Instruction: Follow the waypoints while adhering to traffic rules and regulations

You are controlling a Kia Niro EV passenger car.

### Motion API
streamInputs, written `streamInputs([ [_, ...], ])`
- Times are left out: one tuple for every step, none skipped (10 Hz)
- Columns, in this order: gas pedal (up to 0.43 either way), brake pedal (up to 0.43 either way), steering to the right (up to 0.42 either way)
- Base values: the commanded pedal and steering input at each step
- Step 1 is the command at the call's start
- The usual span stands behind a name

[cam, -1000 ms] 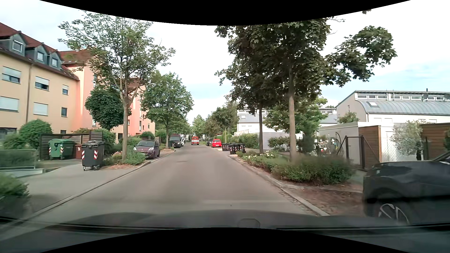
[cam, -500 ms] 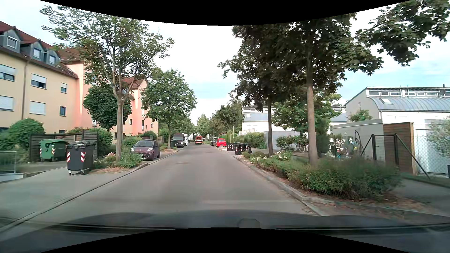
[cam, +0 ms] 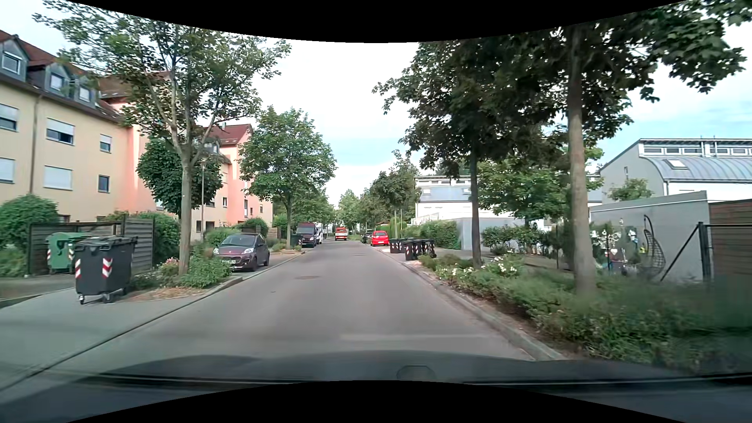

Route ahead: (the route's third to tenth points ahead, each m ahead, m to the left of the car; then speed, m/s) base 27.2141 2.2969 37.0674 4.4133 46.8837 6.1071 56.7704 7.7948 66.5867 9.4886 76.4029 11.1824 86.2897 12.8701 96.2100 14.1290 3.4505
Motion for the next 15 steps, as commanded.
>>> streamInputs([
  [0.189,0.000,-0.093],
  [0.157,0.000,-0.092],
  [0.150,0.000,-0.092],
  [0.150,0.000,-0.093],
  [0.157,0.000,-0.091],
  [0.169,0.000,-0.089],
  [0.169,0.000,-0.083],
  [0.169,0.000,-0.079],
  [0.169,0.000,-0.072],
  [0.169,0.000,-0.059],
  [0.169,0.000,-0.046],
  [0.169,0.000,-0.030],
  [0.169,0.000,-0.019],
  [0.169,0.000,-0.015],
  [0.169,0.000,-0.016],
])
